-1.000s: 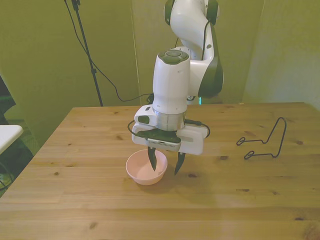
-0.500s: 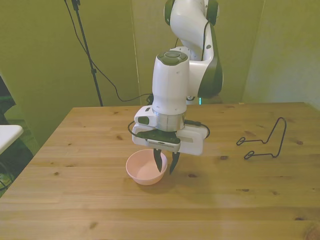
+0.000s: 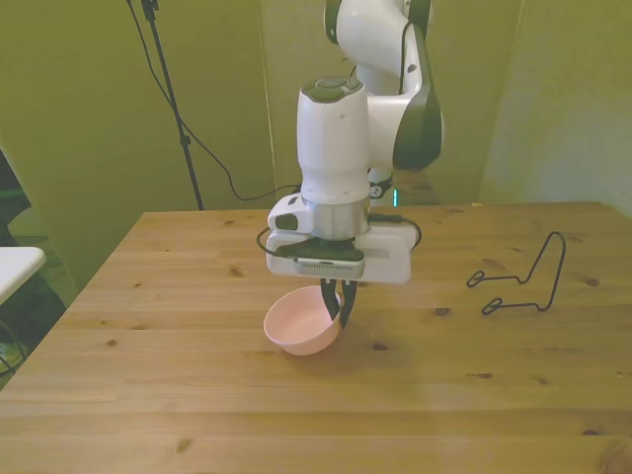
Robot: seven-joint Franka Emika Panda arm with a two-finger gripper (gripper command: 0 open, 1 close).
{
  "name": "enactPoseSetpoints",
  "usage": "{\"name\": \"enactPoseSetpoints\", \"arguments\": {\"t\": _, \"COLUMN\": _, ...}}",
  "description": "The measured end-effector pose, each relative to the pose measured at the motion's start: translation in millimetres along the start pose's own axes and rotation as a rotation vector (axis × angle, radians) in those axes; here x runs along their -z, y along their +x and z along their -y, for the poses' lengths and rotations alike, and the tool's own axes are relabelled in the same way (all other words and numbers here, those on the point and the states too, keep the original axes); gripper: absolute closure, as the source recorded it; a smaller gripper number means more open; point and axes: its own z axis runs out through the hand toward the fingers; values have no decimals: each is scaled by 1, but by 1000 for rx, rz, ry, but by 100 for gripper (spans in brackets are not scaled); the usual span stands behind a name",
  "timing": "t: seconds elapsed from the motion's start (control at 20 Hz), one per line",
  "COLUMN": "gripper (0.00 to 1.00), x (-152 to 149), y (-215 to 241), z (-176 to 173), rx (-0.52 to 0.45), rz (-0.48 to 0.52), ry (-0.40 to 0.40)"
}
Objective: Load the bowl
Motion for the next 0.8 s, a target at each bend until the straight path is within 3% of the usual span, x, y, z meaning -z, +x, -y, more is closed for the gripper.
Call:
{"name": "enactPoseSetpoints", "arguments": {"t": 0.3, "gripper": 100, "x": 54, "y": -61, "z": 17, "rx": 94, "rz": 102, "ry": 110}}
{"name": "enactPoseSetpoints", "arguments": {"t": 0.5, "gripper": 100, "x": 90, "y": -128, "z": 41, "rx": 193, "rz": 124, "ry": 147}}
{"name": "enactPoseSetpoints", "arguments": {"t": 0.6, "gripper": 100, "x": 88, "y": -129, "z": 41, "rx": 205, "rz": 134, "ry": 156}}
{"name": "enactPoseSetpoints", "arguments": {"t": 0.8, "gripper": 100, "x": 73, "y": -139, "z": 47, "rx": 290, "rz": 218, "ry": 253}}
